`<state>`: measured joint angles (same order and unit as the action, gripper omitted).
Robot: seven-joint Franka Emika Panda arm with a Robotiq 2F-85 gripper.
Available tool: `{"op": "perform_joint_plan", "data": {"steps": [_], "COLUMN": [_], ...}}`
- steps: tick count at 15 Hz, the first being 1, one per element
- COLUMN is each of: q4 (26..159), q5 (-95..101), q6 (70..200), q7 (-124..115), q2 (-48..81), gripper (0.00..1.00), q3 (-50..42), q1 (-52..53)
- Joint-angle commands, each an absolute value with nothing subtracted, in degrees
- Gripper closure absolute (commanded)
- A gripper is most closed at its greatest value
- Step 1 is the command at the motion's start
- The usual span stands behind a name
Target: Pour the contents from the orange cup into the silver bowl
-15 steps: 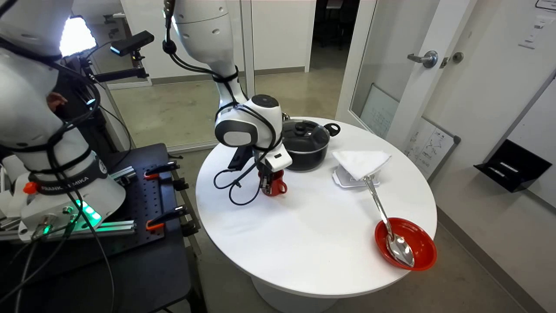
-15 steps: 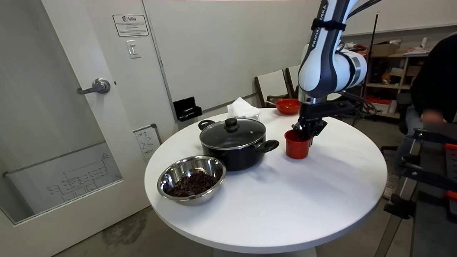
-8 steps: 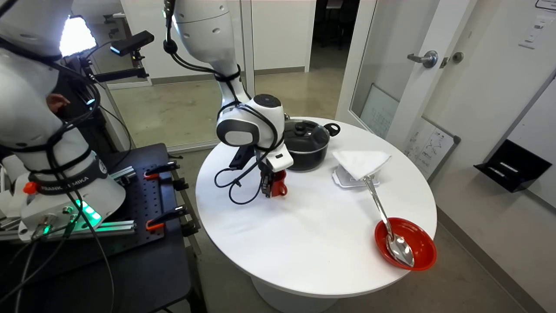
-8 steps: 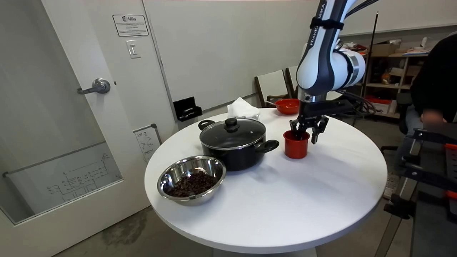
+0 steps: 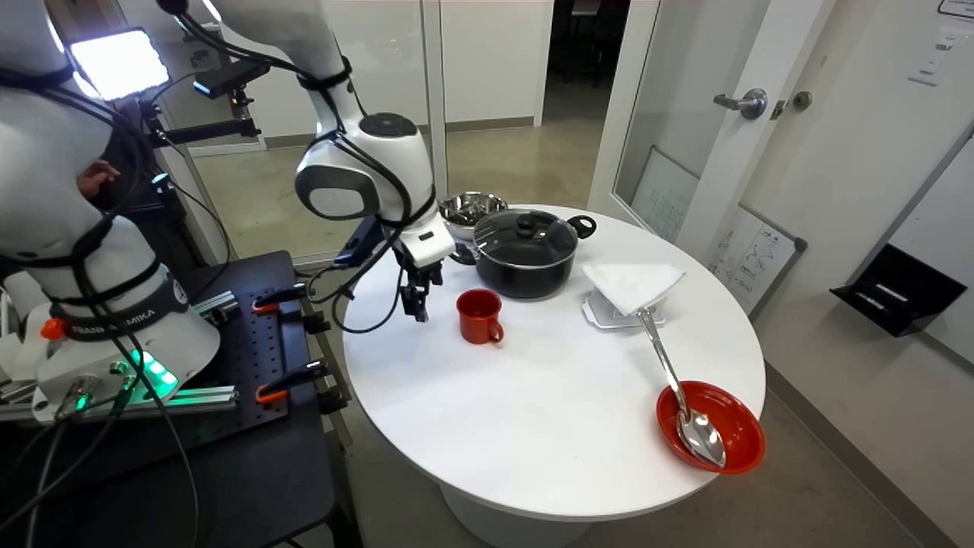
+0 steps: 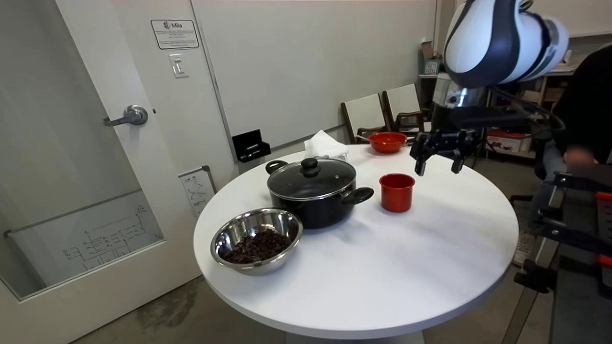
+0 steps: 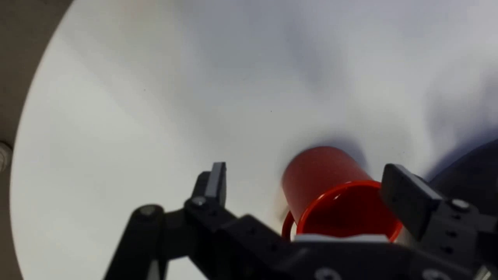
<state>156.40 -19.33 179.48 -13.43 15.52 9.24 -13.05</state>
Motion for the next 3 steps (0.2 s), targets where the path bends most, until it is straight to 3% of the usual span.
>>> {"op": "perform_joint_plan", "data": {"steps": [1, 3], "q4": [158.2, 158.2], "q5": [-19.5, -19.5], "q6": [179.8, 179.6], "q7": [-13.1, -13.2], "q2": [13.7, 13.5], "gripper": [0.00, 0.00], "q3": [10.9, 10.2], "q1": [-14.6, -14.0]}}
